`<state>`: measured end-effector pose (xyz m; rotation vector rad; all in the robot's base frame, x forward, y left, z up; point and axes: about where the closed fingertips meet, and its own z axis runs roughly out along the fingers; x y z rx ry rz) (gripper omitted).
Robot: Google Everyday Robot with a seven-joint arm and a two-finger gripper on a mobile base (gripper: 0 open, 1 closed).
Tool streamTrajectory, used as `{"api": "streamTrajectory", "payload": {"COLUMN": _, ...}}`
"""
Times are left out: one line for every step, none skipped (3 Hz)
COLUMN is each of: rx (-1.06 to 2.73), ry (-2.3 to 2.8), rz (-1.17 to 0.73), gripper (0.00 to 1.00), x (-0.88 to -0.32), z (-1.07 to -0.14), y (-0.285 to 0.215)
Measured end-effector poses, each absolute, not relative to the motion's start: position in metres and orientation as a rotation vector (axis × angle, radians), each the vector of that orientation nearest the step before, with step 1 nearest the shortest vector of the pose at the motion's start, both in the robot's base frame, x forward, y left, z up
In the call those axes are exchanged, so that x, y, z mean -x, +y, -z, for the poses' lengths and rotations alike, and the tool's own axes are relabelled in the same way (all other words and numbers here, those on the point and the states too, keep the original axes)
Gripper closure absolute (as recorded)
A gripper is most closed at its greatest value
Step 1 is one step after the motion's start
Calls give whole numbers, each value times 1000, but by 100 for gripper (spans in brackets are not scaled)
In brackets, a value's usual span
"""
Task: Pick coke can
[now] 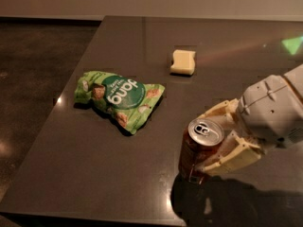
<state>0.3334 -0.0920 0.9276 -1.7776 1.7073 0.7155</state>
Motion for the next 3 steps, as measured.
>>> {"api": "streamTrajectory", "payload": {"rx": 1761, "ry": 1726, "rz": -703, "gripper": 100, "x": -336, "z": -960, "y": -91}}
{"api": "streamTrajectory", "payload": {"rx": 1738, "ry": 1736, "rz": -651, "gripper": 100, "x": -340, "z": -1013, "y": -90}}
{"api": "streamTrajectory", "payload": {"rx": 1738, "ry": 1736, "rz": -651, "gripper": 100, "x": -340, "z": -1013, "y": -90}}
